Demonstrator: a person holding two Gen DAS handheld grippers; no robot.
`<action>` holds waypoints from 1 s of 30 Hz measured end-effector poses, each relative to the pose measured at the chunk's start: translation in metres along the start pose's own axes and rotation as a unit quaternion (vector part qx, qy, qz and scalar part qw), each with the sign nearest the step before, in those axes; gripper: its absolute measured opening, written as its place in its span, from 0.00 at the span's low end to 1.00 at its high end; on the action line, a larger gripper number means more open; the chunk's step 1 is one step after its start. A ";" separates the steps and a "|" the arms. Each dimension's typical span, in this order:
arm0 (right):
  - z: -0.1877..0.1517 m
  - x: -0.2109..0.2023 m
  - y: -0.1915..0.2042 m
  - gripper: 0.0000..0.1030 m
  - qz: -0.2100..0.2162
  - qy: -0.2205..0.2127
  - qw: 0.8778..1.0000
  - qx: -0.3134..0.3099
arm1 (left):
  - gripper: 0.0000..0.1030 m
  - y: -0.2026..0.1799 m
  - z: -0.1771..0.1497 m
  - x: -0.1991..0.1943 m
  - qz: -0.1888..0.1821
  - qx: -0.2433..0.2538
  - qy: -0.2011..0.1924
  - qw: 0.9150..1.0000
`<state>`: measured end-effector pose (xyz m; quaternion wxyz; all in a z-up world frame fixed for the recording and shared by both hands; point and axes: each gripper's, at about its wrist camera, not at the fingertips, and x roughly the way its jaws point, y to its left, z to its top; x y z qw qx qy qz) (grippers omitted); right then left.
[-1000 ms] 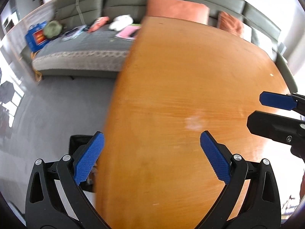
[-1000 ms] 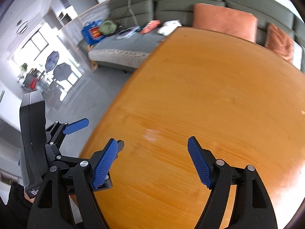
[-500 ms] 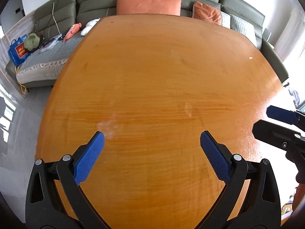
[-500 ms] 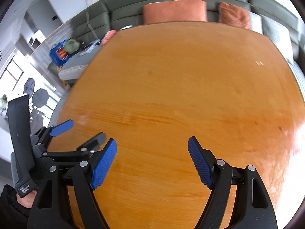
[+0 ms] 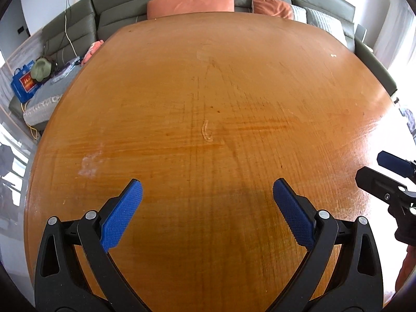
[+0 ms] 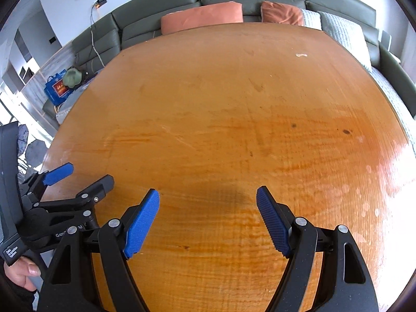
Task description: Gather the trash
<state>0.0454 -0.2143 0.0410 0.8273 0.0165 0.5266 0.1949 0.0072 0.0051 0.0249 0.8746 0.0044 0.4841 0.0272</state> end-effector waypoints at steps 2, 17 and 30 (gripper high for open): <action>-0.001 0.001 0.000 0.78 -0.014 -0.013 1.000 -0.007 | 0.94 -0.001 -0.002 0.002 0.000 -0.001 -0.006 1.000; -0.009 0.013 0.009 0.97 -0.068 -0.037 0.996 -0.050 | 0.94 0.001 -0.005 0.005 -0.008 -0.014 -0.024 1.000; -0.010 0.013 0.009 0.97 -0.069 -0.037 0.996 -0.050 | 0.94 0.001 -0.005 0.005 -0.008 -0.014 -0.024 1.000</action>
